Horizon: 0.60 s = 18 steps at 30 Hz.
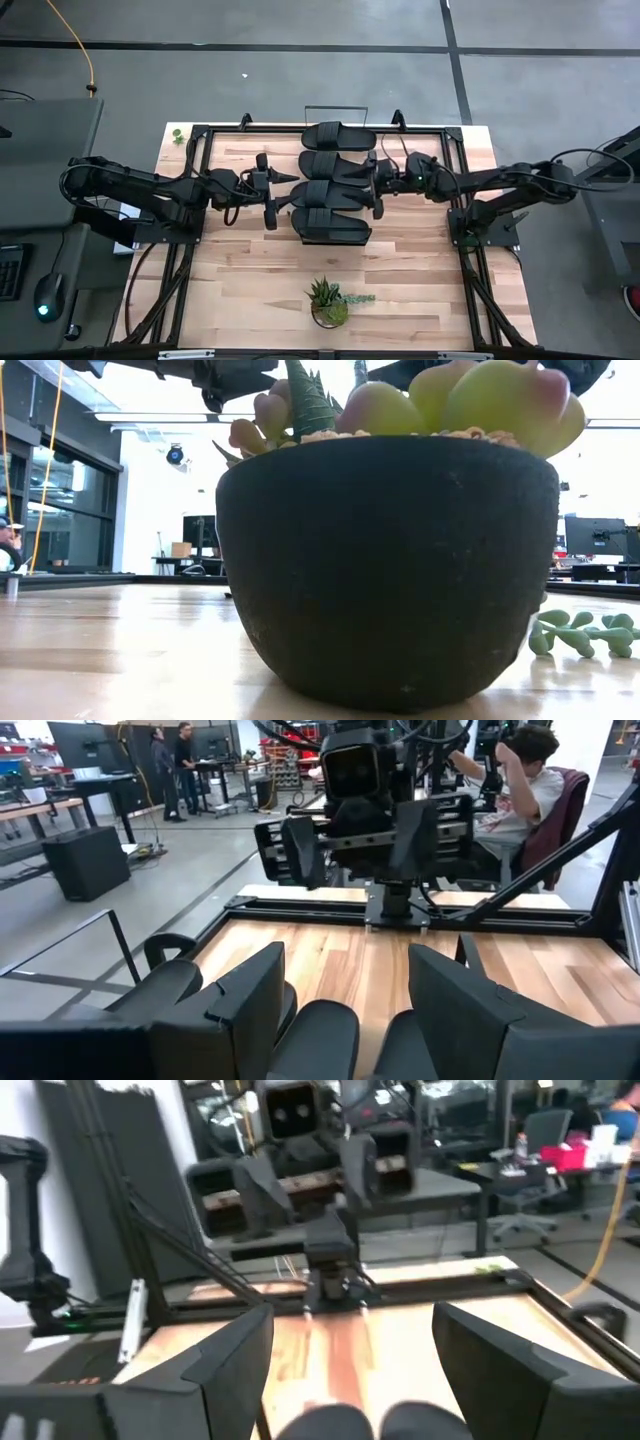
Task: Pick and place slides into the shelf
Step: Return to Home Position
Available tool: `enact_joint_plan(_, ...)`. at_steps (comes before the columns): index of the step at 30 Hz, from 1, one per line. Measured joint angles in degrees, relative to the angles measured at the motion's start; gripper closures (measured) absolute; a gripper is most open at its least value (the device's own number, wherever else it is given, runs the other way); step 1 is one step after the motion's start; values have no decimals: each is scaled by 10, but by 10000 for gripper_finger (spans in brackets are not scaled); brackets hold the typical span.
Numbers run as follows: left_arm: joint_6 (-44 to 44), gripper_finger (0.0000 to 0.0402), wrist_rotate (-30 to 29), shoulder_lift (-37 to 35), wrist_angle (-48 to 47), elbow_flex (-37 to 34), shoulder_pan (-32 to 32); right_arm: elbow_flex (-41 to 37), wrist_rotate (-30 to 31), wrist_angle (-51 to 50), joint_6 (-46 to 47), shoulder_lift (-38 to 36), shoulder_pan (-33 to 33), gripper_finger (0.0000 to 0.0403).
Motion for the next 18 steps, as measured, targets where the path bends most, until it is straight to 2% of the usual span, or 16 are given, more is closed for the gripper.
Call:
enact_joint_plan(4, 0, 204, 0, 0, -7, 0, 0, 0, 2, 29, 10, 11, 13, 139)
enact_joint_plan(8, 0, 204, -2, 0, -10, 0, 0, 0, 42, 24, 9, 6, 33, 139)
enact_joint_plan(12, -1, 204, -23, 0, -25, 0, -1, 0, 75, 13, -31, -2, 68, 139)
enact_joint_plan(15, 1, 204, -42, -6, -29, 0, -11, 0, 116, -11, -47, -24, 89, 139)
enact_joint_plan(18, 14, 204, -66, -18, -35, 1, -31, 0, 130, -52, -56, -61, 95, 139)
